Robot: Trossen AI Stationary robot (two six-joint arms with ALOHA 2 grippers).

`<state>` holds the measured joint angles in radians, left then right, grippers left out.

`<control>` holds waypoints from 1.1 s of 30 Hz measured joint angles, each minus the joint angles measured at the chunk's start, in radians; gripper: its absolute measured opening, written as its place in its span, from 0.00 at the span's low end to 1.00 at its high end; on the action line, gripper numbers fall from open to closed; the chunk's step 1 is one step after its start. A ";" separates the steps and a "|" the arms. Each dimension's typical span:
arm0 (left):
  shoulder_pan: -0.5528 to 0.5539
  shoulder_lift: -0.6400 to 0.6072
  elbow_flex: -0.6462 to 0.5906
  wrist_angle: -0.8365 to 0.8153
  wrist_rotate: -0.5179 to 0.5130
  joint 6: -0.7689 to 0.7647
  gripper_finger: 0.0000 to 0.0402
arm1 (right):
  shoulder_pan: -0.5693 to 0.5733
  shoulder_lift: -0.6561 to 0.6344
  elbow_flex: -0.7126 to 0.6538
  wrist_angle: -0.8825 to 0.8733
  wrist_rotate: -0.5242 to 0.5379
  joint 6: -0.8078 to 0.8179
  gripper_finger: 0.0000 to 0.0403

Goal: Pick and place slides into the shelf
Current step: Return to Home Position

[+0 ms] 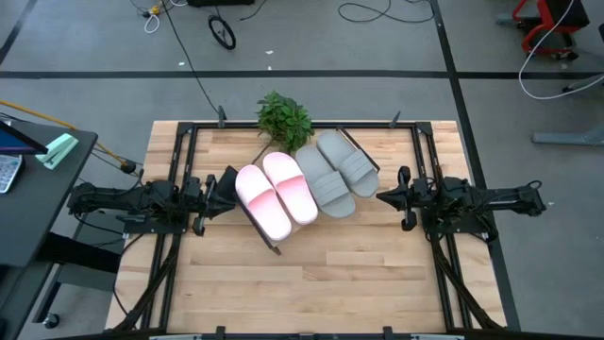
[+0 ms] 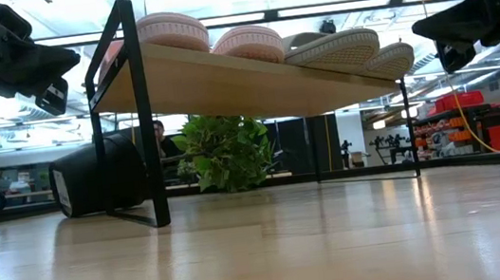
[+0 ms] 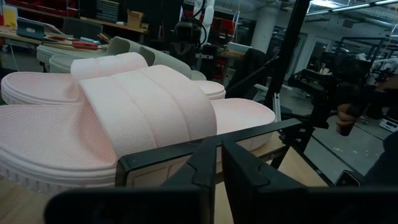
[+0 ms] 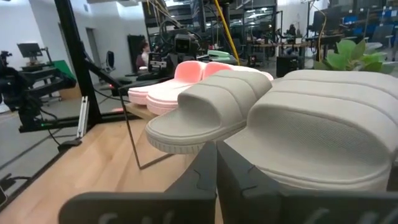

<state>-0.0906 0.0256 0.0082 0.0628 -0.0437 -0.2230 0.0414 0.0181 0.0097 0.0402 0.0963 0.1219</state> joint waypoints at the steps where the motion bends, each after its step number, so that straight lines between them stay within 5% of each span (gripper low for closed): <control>1: 0.000 0.000 0.000 0.000 0.000 0.000 0.07 | 0.000 0.000 0.000 0.000 0.000 0.000 0.01; 33: 0.000 0.000 0.000 0.000 0.000 0.000 0.07 | 0.000 0.001 0.016 -0.005 0.001 0.034 0.03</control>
<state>-0.0910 0.0257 0.0082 0.0631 -0.0437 -0.2230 0.0414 0.0189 0.0254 0.0349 0.0975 0.1562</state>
